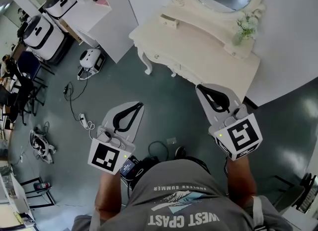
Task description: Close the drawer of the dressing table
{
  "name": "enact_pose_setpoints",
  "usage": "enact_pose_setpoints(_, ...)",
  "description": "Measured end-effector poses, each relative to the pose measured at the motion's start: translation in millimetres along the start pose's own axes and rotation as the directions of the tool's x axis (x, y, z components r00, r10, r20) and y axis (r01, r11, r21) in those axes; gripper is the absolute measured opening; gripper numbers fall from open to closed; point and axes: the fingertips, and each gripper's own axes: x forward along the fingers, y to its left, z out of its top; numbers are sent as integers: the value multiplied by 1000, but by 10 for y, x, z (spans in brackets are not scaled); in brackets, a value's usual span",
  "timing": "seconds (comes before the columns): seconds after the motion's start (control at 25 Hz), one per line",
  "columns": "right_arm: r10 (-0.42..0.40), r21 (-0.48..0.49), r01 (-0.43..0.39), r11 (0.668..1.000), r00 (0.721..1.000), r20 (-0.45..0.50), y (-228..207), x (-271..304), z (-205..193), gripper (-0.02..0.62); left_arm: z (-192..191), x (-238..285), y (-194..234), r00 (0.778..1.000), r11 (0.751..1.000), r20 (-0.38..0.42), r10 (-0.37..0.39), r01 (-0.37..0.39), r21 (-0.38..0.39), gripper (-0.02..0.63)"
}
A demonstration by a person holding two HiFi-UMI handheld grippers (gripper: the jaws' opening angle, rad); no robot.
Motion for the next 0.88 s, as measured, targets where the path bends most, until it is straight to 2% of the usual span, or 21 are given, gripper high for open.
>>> enact_pose_setpoints(0.28,-48,14,48,999,999,-13,-254,-93,-119,2,82,364,-59,998,998,16,-58,57,18,3)
enact_pose_setpoints(0.48,-126,17,126,992,991,-38,-436,-152,-160,2,120,643,17,991,992,48,-124,123,30,3)
enact_pose_setpoints(0.68,-238,12,239,971,969,-70,-706,-131,-177,2,111,1053,224,974,977,87,-211,208,46,3)
enact_pose_setpoints(0.88,-329,29,334,942,937,-118,-1008,95,-182,2,160,1557,548,946,952,112,-305,301,58,3)
